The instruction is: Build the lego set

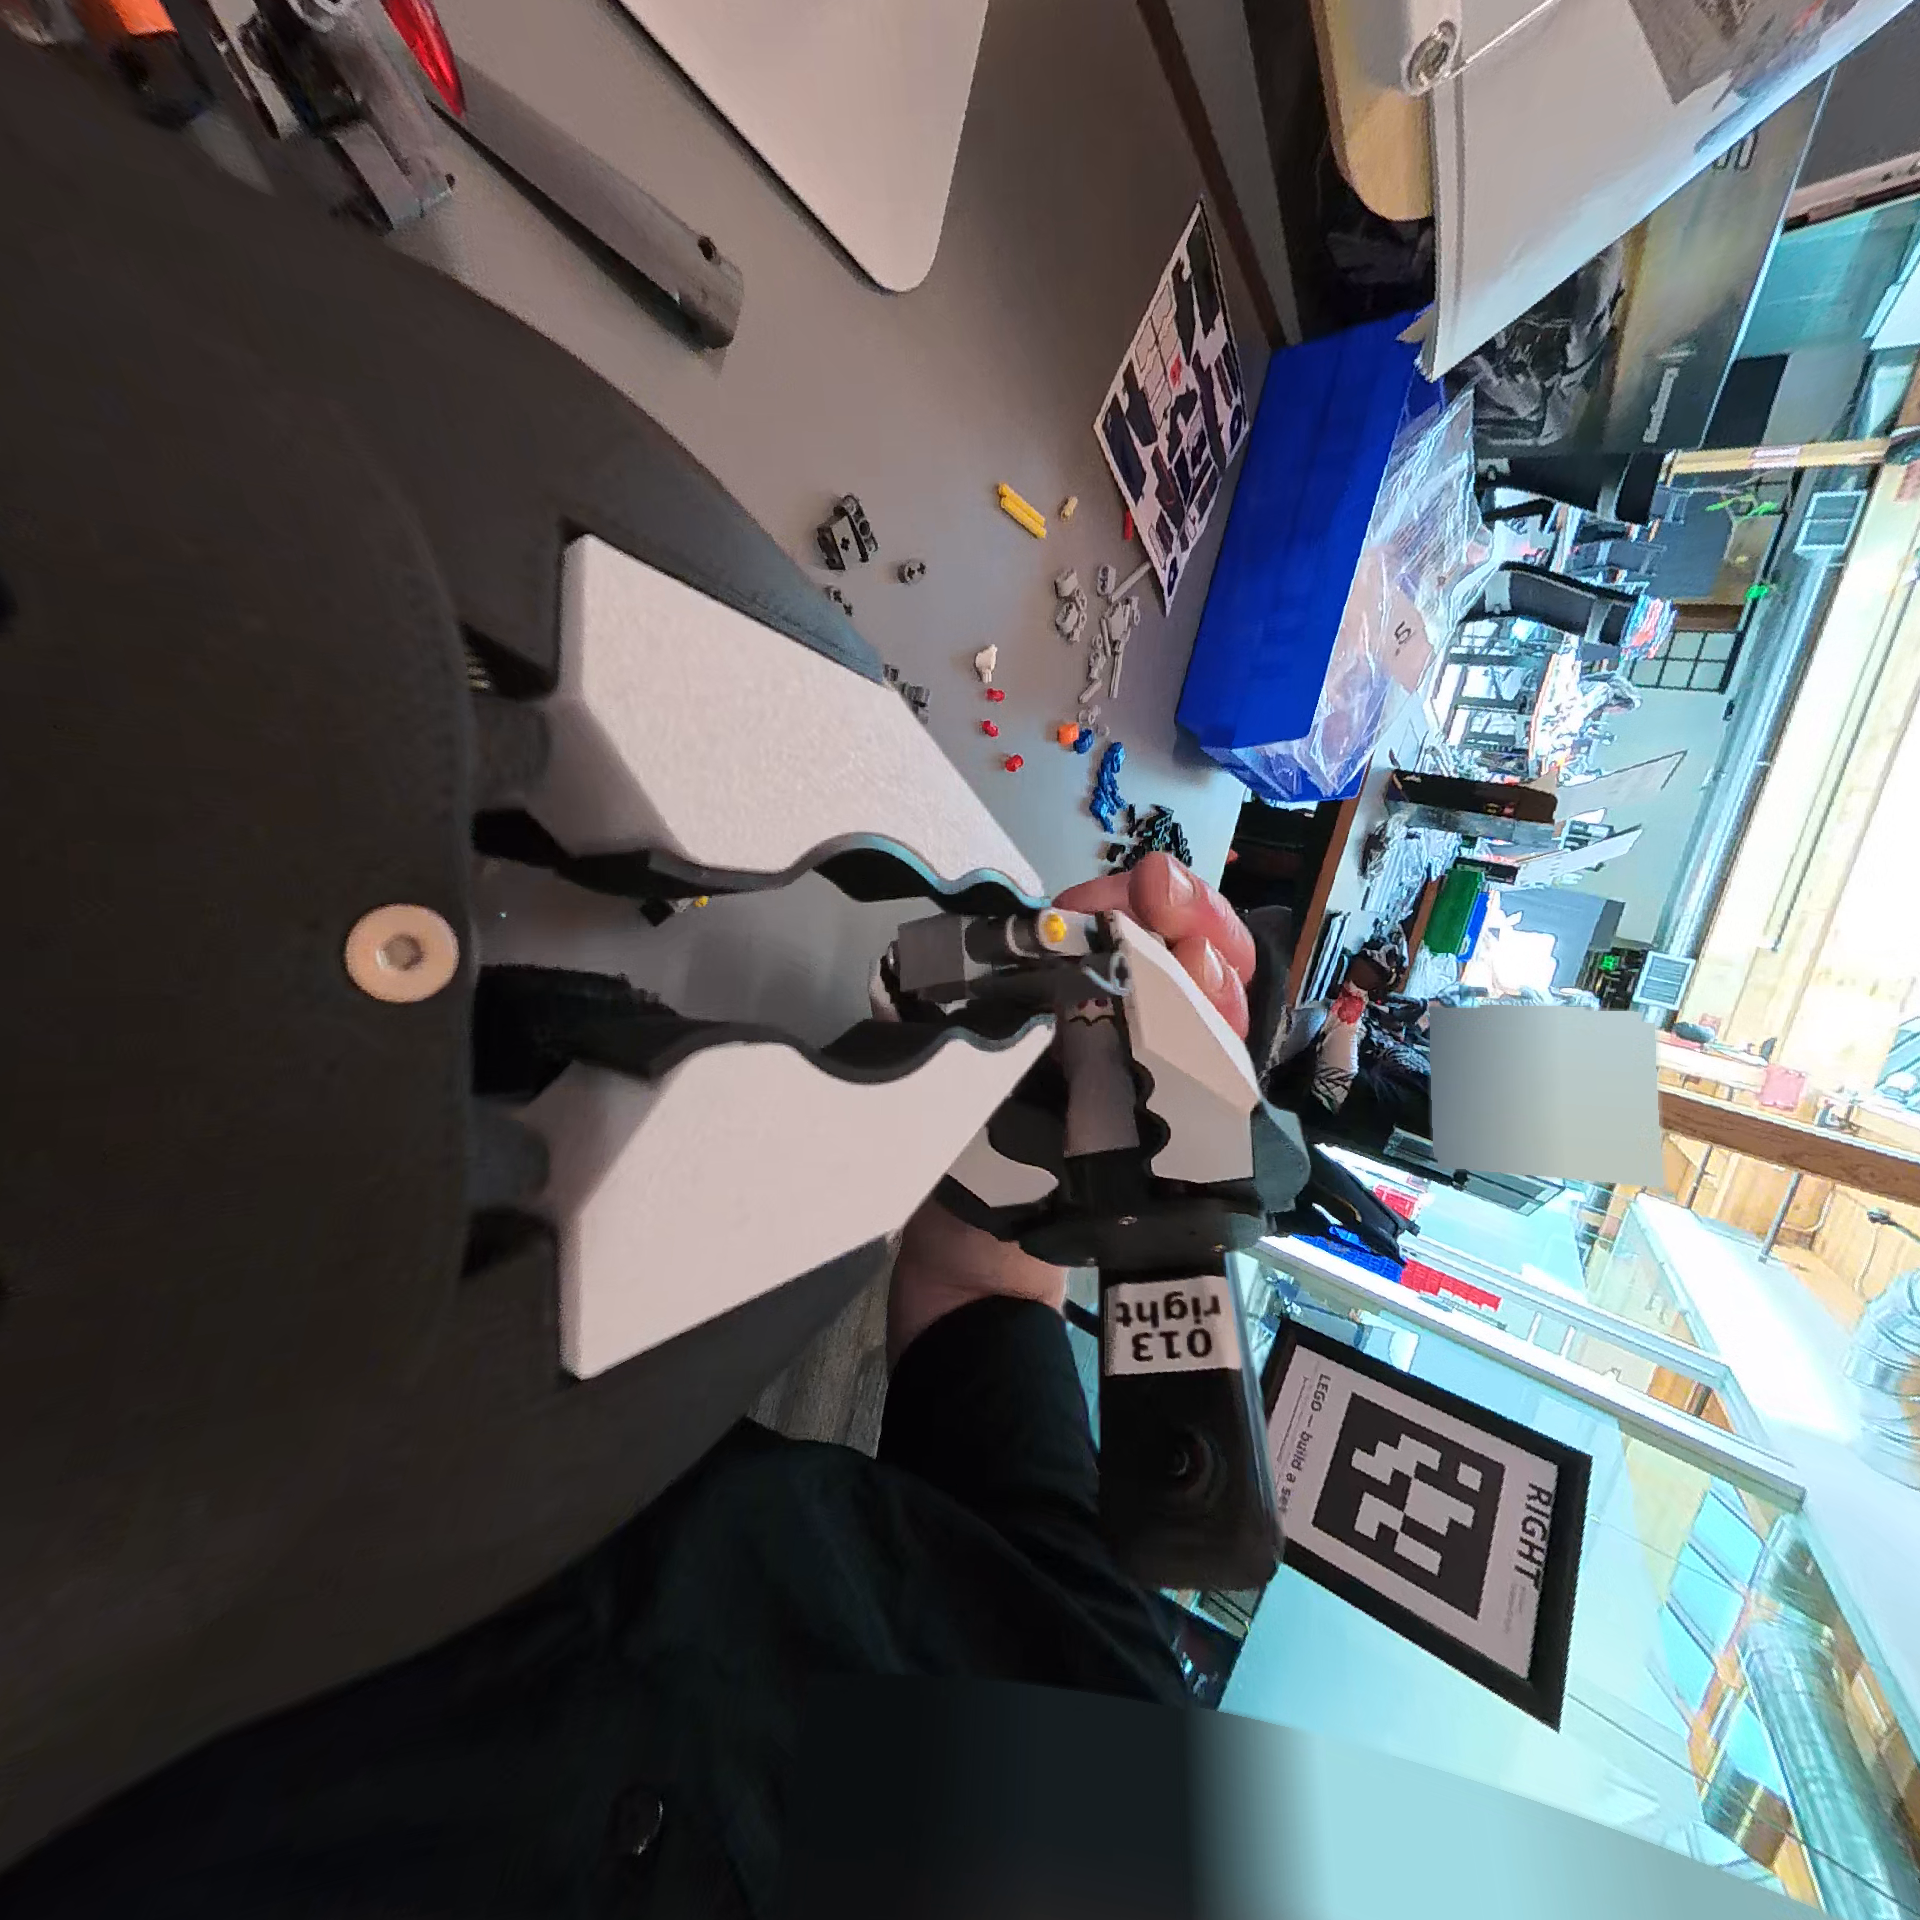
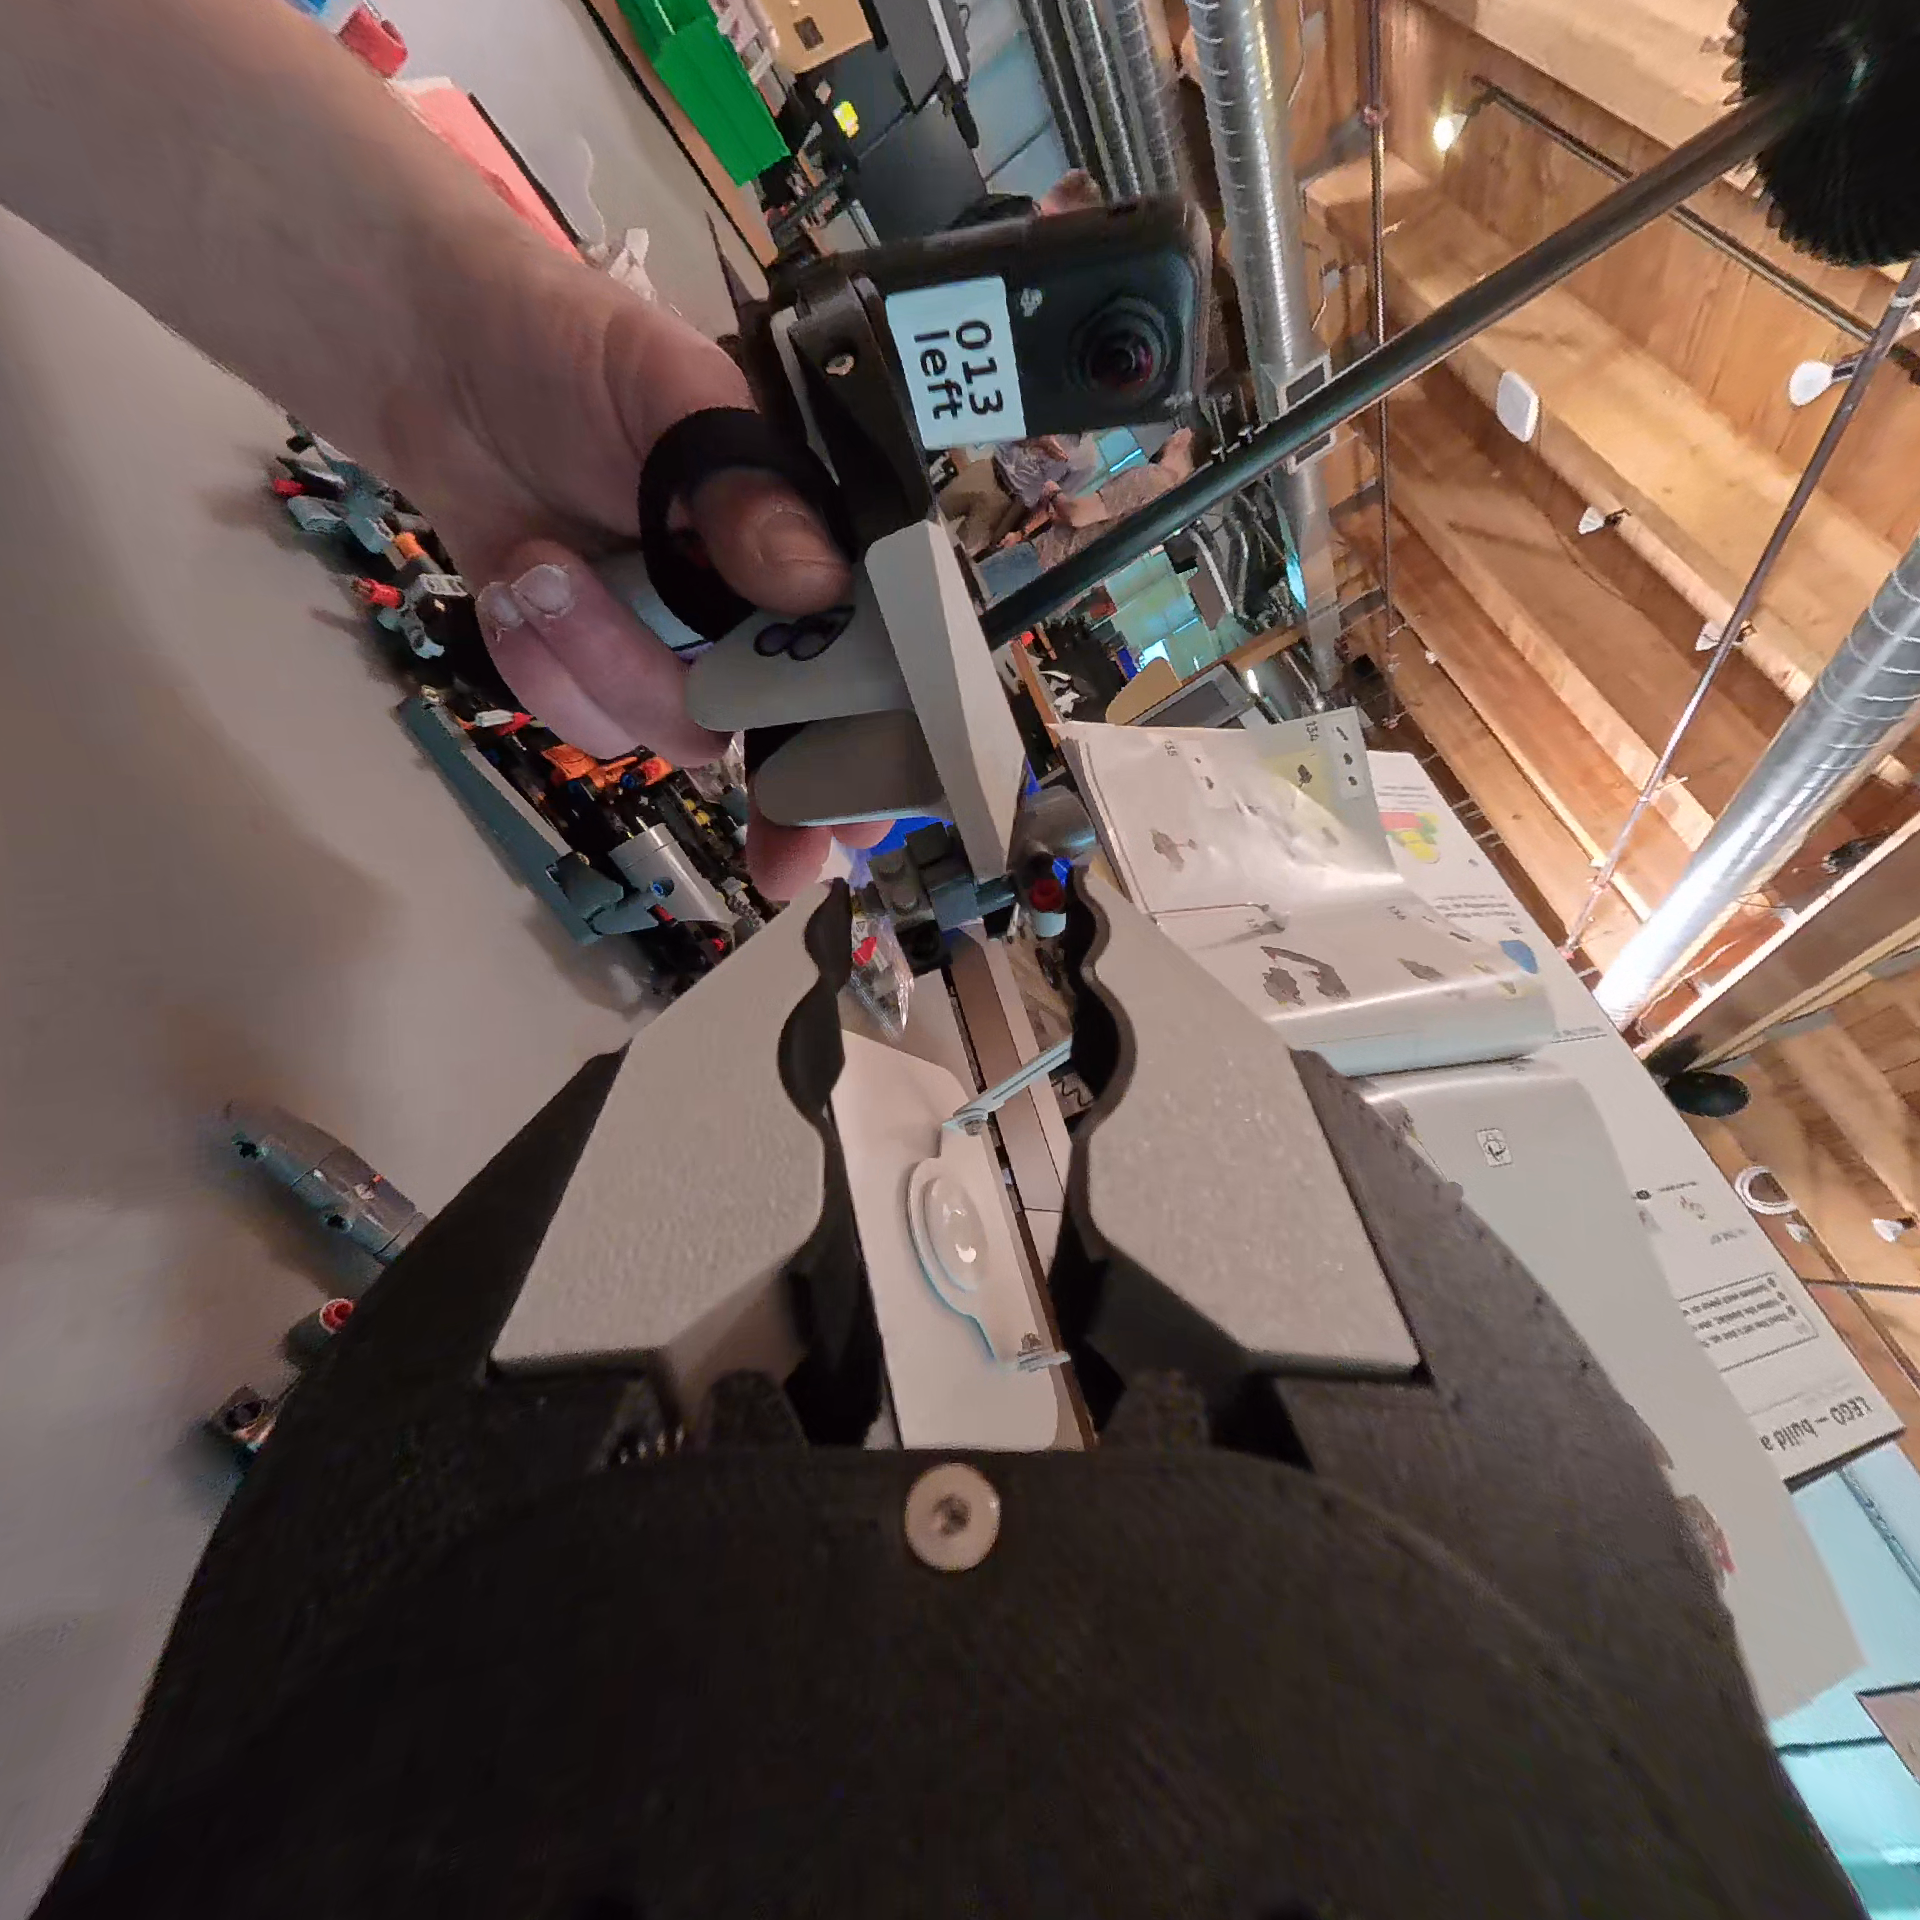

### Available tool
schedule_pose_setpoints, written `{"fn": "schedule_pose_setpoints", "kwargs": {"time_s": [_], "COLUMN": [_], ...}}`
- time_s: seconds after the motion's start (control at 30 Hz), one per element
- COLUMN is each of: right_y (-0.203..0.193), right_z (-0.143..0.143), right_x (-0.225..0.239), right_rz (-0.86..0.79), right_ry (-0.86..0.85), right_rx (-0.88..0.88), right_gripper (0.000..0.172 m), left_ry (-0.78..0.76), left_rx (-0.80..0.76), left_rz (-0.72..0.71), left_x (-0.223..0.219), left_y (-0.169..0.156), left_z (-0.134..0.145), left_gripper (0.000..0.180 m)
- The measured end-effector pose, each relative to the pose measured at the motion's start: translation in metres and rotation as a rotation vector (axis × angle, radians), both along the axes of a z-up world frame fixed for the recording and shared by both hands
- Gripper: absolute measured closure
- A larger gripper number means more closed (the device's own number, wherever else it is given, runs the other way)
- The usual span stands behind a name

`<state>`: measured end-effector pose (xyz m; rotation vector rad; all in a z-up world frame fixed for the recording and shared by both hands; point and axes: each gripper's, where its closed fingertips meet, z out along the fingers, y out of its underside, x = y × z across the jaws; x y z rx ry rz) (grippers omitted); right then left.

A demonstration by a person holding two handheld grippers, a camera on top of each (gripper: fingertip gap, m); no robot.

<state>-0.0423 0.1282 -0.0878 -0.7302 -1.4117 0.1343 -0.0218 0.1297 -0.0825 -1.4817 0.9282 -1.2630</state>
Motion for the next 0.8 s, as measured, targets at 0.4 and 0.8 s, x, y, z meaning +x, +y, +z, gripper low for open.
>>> {"fn": "schedule_pose_setpoints", "kwargs": {"time_s": [0.4,0.8], "right_y": [0.007,0.013], "right_z": [-0.001,-0.009], "right_x": [0.004,0.004], "right_rz": [0.021,-0.009], "right_ry": [-0.103,-0.141], "right_rx": [-0.031,0.025], "right_gripper": [0.139,0.133], "left_ry": [-0.079,-0.104], "left_rx": [-0.169,-0.223], "left_rz": [-0.056,-0.062], "left_x": [0.001,0.002], "left_y": [0.011,0.016], "left_z": [-0.003,-0.007], "left_gripper": [0.167,0.167]}}
